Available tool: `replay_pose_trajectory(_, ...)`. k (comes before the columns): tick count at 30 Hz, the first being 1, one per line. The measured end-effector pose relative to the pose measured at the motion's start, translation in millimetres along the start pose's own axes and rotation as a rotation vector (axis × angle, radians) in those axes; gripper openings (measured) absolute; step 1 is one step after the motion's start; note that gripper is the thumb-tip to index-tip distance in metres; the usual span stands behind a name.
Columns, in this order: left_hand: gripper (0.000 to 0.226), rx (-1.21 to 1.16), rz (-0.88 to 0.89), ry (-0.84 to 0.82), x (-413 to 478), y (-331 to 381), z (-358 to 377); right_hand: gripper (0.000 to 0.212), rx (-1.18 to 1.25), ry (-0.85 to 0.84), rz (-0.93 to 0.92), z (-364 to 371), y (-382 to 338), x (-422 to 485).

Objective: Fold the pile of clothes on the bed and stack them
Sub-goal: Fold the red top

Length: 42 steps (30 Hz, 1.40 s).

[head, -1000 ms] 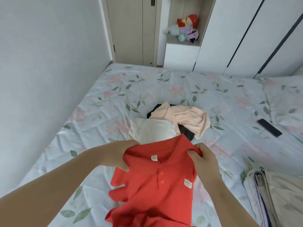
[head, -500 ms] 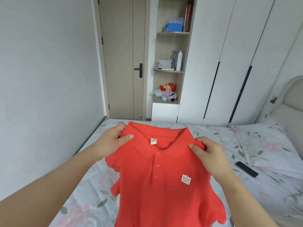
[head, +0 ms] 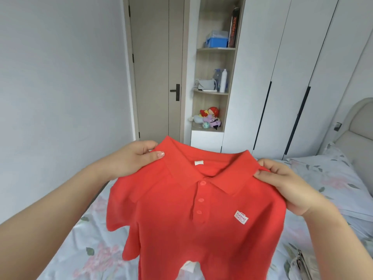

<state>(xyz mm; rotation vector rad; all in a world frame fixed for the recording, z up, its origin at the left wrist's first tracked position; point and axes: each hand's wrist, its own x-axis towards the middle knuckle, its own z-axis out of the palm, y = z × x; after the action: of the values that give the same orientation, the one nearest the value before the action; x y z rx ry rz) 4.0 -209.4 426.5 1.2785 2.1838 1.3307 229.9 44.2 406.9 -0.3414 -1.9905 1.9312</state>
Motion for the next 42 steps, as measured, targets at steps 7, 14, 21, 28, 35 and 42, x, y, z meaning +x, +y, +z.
replay_pose_trajectory(7, 0.04, -0.287, -0.096, -0.182, -10.1, 21.8, -9.0, 0.028, 0.153, -0.09, 0.018, -2.5, -26.4, -10.9)
replay_pose_trajectory(14, 0.028, -0.063, -0.294, -0.261, 18.2, -38.0, 19.2, 0.01, -0.252, 0.024, 0.206, -14.5, 26.9, 17.4)
replay_pose_trajectory(21, 0.013, 0.39, -0.374, -0.254, 33.9, -165.5, 98.6, 0.011, -0.799, 0.013, 0.401, -16.1, 167.4, 45.4)
replay_pose_trajectory(28, 0.008, 0.073, -0.784, -0.166, 44.5, -259.9, 172.9, 0.014, -0.928, 0.124, 0.617, -7.8, 283.1, 80.9)
replay_pose_trajectory(35, 0.006, -0.322, -0.905, 0.112, 98.4, -319.1, 212.2, 0.016, -0.456, 0.379, 0.719, -5.5, 348.1, 159.3)
replay_pose_trajectory(42, 0.048, -0.214, -0.646, 0.068, 143.9, -366.2, 226.9, 0.04, -0.656, 0.464, 0.493, -10.5, 381.6, 218.8)
